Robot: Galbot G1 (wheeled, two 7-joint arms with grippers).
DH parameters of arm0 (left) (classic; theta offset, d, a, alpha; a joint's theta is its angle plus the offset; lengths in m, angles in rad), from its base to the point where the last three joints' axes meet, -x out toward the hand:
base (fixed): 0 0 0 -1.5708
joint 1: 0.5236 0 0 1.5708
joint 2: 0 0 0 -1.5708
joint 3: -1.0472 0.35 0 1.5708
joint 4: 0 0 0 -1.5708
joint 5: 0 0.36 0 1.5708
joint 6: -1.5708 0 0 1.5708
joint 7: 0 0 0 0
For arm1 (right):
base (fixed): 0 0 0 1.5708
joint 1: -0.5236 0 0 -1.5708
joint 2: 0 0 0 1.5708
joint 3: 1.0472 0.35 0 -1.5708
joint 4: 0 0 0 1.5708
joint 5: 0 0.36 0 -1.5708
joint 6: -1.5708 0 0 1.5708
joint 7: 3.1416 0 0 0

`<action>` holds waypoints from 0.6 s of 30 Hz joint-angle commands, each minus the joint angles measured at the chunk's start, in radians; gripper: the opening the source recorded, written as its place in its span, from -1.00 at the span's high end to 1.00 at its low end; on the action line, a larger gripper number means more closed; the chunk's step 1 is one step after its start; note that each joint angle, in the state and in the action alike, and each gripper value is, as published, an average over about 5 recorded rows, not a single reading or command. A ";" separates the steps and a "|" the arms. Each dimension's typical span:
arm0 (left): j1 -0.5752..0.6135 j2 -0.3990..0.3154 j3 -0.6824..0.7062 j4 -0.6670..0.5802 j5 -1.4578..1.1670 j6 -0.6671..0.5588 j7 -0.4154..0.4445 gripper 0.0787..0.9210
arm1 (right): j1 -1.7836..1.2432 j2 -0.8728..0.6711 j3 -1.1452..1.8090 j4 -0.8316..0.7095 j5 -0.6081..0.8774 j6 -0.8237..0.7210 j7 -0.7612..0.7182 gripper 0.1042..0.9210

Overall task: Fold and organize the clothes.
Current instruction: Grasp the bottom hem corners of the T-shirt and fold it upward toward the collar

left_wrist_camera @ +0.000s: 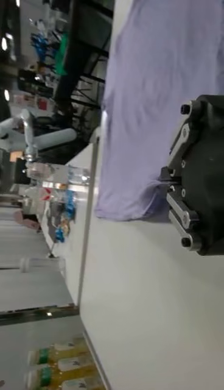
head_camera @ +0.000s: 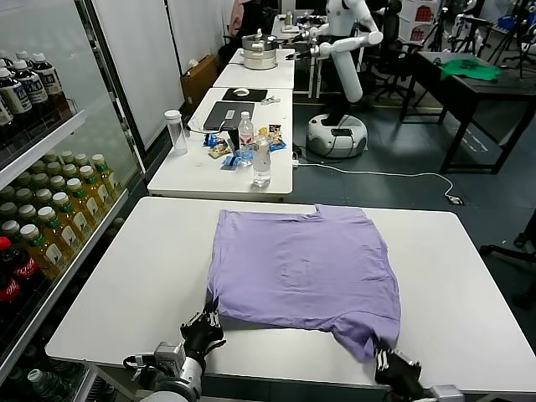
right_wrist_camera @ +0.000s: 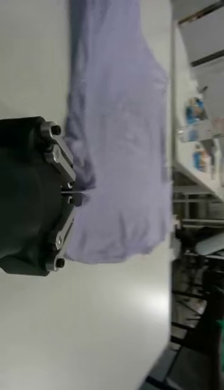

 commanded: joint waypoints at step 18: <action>-0.308 0.068 0.072 0.236 -0.047 -0.009 0.017 0.92 | 0.357 -0.222 -0.056 -0.273 0.034 -0.016 -0.006 0.95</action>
